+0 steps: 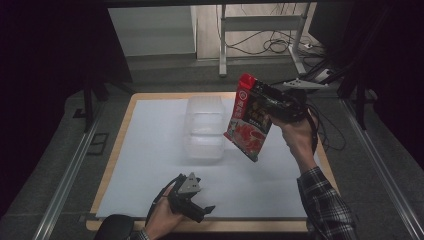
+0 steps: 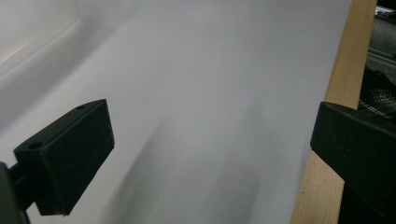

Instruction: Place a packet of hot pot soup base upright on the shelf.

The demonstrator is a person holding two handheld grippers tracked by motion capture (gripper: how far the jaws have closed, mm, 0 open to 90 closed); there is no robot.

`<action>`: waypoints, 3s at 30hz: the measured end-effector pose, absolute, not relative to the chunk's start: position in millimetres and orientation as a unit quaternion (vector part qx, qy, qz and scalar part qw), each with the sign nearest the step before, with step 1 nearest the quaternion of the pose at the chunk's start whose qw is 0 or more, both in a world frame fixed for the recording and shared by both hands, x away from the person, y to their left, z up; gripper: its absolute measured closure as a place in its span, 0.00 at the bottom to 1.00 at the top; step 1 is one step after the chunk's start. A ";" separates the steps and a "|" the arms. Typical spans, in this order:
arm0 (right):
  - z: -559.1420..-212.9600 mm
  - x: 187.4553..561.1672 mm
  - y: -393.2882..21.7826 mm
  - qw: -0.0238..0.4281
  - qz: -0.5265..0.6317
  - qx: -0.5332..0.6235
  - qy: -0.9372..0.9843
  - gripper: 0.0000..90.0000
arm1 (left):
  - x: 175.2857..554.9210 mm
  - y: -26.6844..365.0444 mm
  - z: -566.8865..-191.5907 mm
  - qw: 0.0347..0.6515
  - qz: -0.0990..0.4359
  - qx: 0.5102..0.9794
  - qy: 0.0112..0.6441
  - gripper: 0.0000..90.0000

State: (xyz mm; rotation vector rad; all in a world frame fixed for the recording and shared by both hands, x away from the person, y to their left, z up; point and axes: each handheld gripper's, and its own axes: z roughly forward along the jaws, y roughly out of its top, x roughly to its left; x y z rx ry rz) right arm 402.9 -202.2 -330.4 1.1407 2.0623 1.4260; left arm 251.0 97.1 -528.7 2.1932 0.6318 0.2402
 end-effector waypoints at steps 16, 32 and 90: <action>-325.2 435.7 -159.3 0.187 0.519 0.384 0.741 0.80 | 250.1 94.1 -530.2 0.406 0.091 0.874 0.251 0.00; -335.1 457.4 -102.5 0.186 0.524 0.348 0.755 0.80 | 252.6 96.6 -531.4 0.394 0.092 0.880 0.250 0.00; -407.5 440.8 -94.3 0.169 0.476 0.307 0.806 0.36 | 252.7 92.7 -535.5 0.390 0.077 0.881 0.255 0.00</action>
